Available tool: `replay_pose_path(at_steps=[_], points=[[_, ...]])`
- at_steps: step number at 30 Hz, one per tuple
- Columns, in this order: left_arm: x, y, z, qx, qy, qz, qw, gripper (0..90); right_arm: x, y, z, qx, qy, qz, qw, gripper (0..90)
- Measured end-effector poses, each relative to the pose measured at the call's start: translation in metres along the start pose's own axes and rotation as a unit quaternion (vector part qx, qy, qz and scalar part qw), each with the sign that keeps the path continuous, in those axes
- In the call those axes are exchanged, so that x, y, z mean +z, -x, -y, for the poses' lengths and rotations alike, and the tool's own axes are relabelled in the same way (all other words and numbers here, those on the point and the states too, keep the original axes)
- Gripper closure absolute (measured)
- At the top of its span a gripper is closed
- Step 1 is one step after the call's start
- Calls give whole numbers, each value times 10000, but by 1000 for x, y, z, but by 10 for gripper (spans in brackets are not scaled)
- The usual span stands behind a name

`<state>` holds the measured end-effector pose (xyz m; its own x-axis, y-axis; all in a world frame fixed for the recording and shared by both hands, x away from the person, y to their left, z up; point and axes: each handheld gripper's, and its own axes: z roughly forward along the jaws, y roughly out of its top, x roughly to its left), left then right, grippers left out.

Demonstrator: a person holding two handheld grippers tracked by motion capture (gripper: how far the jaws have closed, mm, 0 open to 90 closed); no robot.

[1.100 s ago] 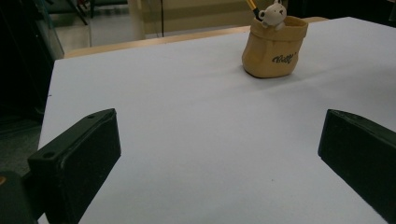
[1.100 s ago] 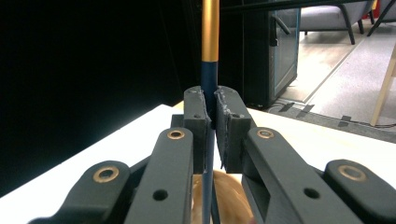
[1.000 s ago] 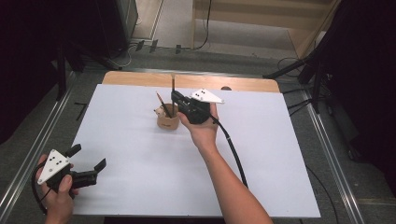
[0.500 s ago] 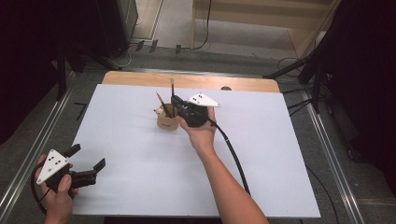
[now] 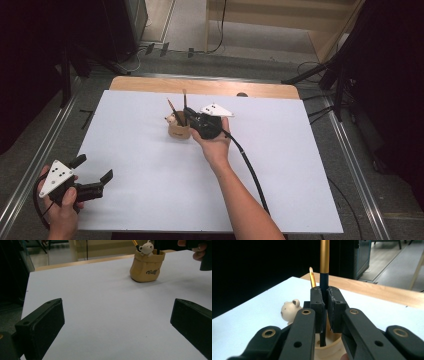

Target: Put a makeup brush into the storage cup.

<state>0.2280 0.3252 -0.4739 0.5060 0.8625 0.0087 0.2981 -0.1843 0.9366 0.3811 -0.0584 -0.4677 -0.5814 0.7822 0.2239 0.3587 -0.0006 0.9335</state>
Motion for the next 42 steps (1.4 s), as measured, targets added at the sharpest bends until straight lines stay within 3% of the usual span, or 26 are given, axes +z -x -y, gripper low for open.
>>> replay_pose_path(at_steps=[7,9,11,14,16,20,27,42], points=[[0,0,0,-4,3,2,10000,0,0,2,4,135,-136,-67,9998,842],[0,0,0,2,1,3,10000,0,-2,2,3,183,-172,-181,9995,809],[0,0,0,-3,6,0,10000,0,-4,2,0,275,-158,-252,9992,462],[0,0,0,-3,9,-2,10000,0,-6,3,-3,467,-282,-239,9982,148],[0,0,0,-1,11,-2,10000,0,-6,5,-3,543,-435,-174,9974,7],[0,0,0,1,7,2,10000,0,-13,7,-4,312,-448,-222,9983,0],[1,0,-1,-32,4,-18,10000,0,-24,3,-5,-114,-421,-93,9990,0],[4,2,0,-11,23,-36,10000,0,-49,10,1,-42,-377,-11,9993,0]])
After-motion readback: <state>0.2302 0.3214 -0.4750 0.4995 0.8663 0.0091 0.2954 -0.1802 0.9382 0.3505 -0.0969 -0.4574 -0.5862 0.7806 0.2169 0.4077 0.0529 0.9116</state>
